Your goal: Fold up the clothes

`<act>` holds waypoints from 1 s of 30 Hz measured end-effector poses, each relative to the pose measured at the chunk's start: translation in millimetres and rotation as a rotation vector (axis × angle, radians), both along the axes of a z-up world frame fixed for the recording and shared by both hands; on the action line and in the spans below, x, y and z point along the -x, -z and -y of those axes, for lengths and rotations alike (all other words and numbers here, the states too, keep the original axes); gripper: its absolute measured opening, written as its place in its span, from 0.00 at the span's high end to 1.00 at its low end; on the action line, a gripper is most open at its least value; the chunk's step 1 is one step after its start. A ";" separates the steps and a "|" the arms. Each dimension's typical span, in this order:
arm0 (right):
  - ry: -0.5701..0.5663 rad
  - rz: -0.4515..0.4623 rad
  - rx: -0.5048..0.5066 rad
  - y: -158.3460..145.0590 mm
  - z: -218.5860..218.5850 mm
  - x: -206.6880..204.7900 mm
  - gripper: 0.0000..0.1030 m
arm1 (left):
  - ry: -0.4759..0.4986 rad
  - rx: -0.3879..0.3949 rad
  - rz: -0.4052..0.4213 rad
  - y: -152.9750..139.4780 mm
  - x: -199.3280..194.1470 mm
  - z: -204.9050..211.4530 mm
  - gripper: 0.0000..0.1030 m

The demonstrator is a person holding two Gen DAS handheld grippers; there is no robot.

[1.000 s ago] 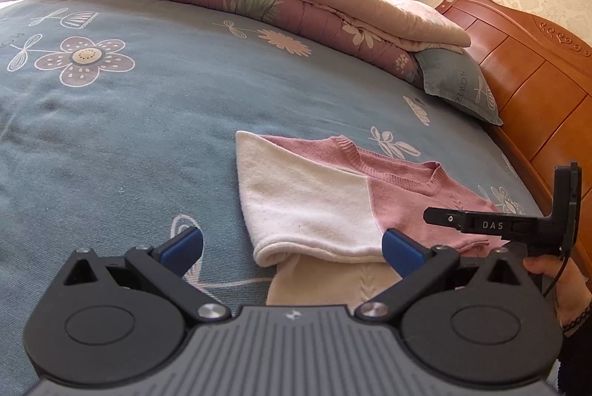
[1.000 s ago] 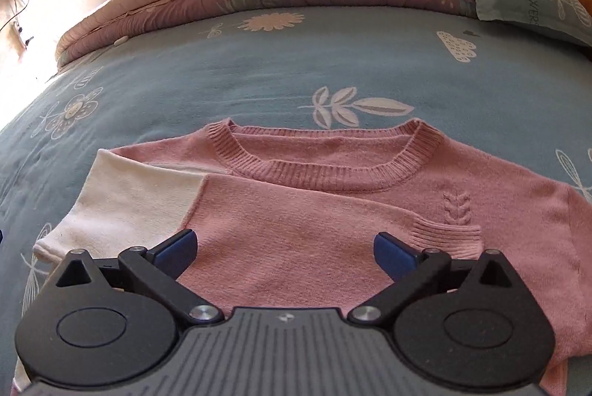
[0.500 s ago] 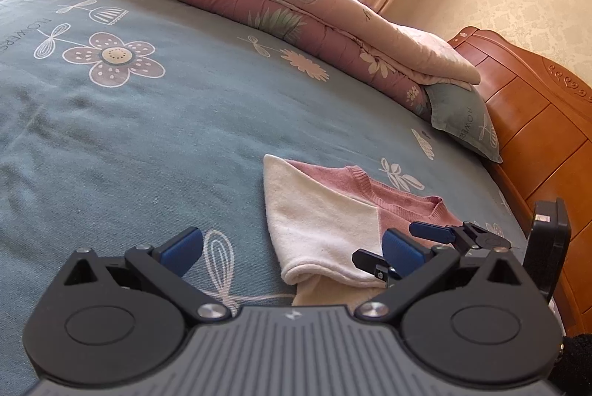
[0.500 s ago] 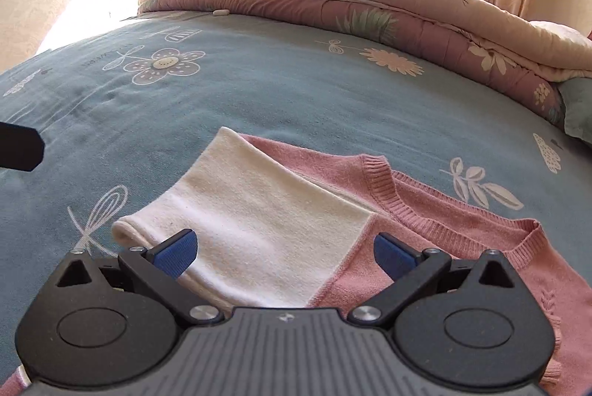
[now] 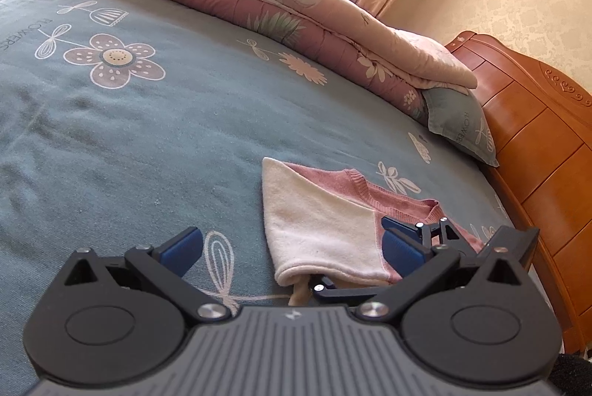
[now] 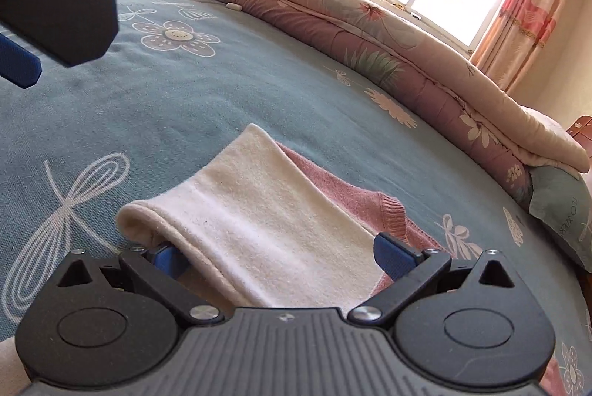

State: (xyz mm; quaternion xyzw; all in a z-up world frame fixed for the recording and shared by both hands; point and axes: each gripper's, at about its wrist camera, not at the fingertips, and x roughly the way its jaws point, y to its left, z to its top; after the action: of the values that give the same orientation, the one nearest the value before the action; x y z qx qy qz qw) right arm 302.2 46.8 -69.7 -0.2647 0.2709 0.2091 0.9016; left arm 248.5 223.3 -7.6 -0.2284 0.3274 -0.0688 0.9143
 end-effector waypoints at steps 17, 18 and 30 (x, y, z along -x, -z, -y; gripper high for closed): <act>-0.014 -0.133 -0.065 -3.3 -9.6 -19.0 0.11 | -0.017 0.028 0.011 -0.8 1.0 -3.1 0.01; -0.012 -0.156 -0.086 -5.6 -3.9 -21.1 0.11 | -0.015 0.034 0.015 -1.5 1.3 -3.5 0.01; -0.017 -0.150 -0.081 -1.4 8.5 0.0 0.08 | 0.021 0.104 0.026 -0.1 1.1 -5.5 0.01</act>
State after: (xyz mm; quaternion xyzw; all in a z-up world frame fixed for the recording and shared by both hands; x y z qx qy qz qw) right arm 302.2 38.2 -68.4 -0.2138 0.3268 0.2470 0.8869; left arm 247.4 228.8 -7.5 -0.2710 0.3141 -0.0984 0.9046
